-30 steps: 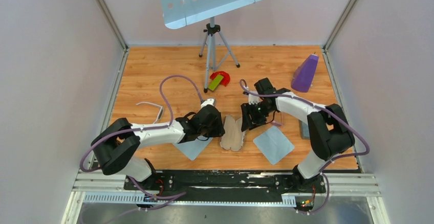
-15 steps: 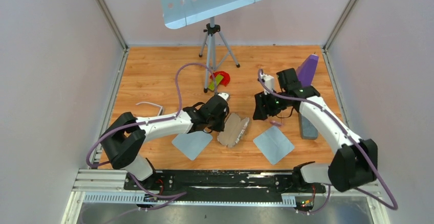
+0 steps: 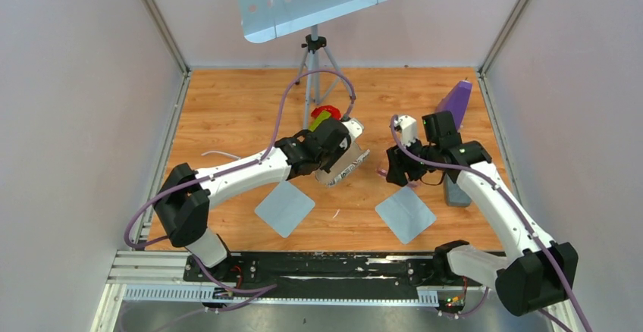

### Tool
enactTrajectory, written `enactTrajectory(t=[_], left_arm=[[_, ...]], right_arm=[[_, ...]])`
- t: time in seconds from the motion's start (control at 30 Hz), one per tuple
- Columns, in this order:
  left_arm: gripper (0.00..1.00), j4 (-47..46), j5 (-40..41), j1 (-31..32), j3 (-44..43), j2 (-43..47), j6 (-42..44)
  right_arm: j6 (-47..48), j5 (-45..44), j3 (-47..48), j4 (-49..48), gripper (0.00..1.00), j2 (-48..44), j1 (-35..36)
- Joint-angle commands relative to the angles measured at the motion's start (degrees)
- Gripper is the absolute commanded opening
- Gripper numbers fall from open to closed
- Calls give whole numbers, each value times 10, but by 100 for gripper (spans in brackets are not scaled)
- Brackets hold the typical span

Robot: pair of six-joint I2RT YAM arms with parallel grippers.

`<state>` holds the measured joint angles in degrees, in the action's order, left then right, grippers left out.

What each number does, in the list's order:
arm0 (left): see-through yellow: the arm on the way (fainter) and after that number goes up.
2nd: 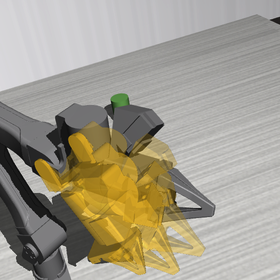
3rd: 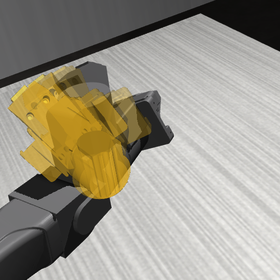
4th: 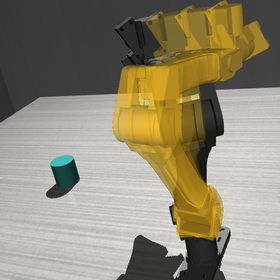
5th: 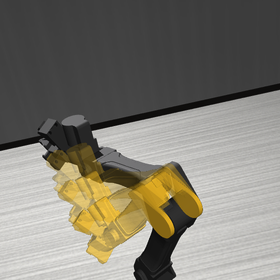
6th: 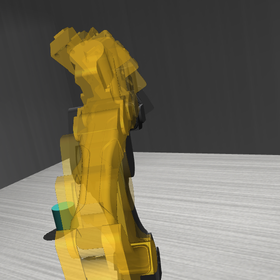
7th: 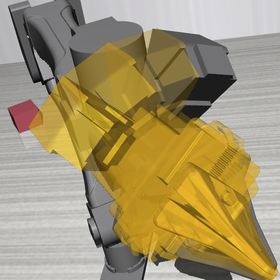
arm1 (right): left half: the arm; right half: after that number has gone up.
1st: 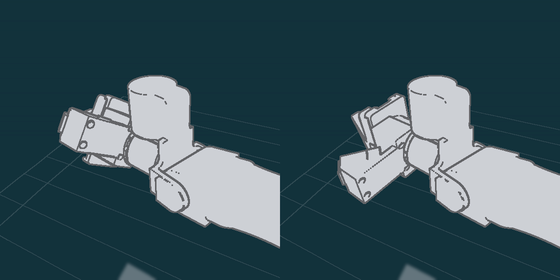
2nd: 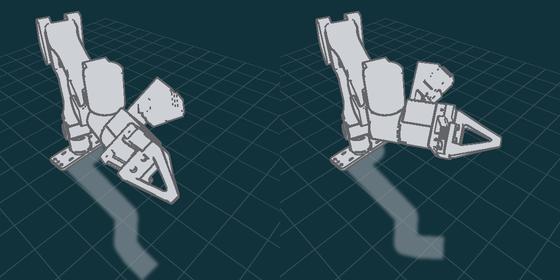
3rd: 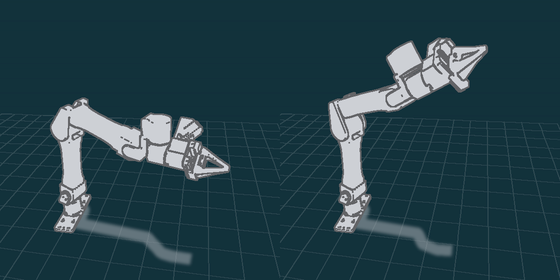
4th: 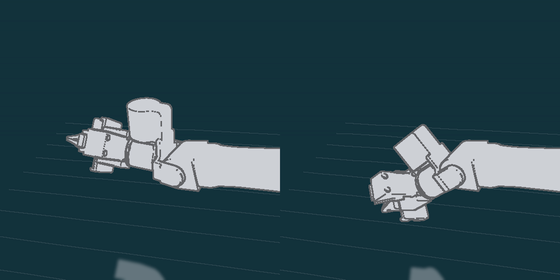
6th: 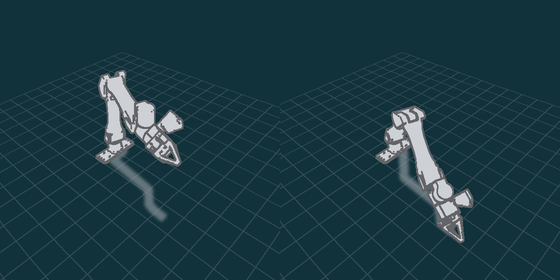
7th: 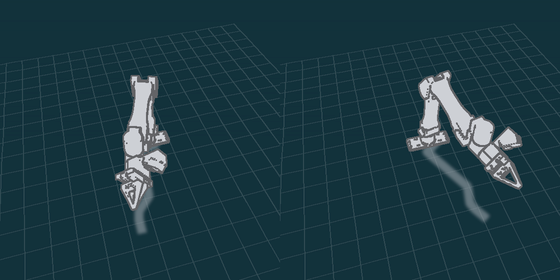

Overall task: Organize the sunglasses
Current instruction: Place the sunglasses case at the center of the board.

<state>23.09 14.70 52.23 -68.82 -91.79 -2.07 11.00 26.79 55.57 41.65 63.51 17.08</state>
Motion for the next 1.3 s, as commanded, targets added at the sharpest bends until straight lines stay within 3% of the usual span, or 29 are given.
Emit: enactTrajectory(t=[0.0,0.13,0.37,0.6,0.83,0.97,1.13,1.27], left_arm=[[0,-13,110,3,-27,-10,159],[0,-74,186,4,12,-12,281],[0,-458,222,12,202,0,536],[0,-701,239,33,255,-79,689],[0,-850,251,55,268,-167,738],[0,-956,223,67,325,-181,769],[0,-916,204,75,370,-142,699],[0,-949,210,86,385,-151,710]], right_arm=[[22,-22,-17,12,60,-21,-10],[21,-20,-34,7,60,-37,-10],[8,-34,-56,-13,61,-61,-16],[2,-35,-60,-15,62,-71,-28],[-3,-33,-59,-21,62,-62,-36],[-4,-25,-59,-19,62,-62,-44],[-3,-24,-58,-17,62,-62,-47],[-4,-20,-57,-17,62,-54,-49]])
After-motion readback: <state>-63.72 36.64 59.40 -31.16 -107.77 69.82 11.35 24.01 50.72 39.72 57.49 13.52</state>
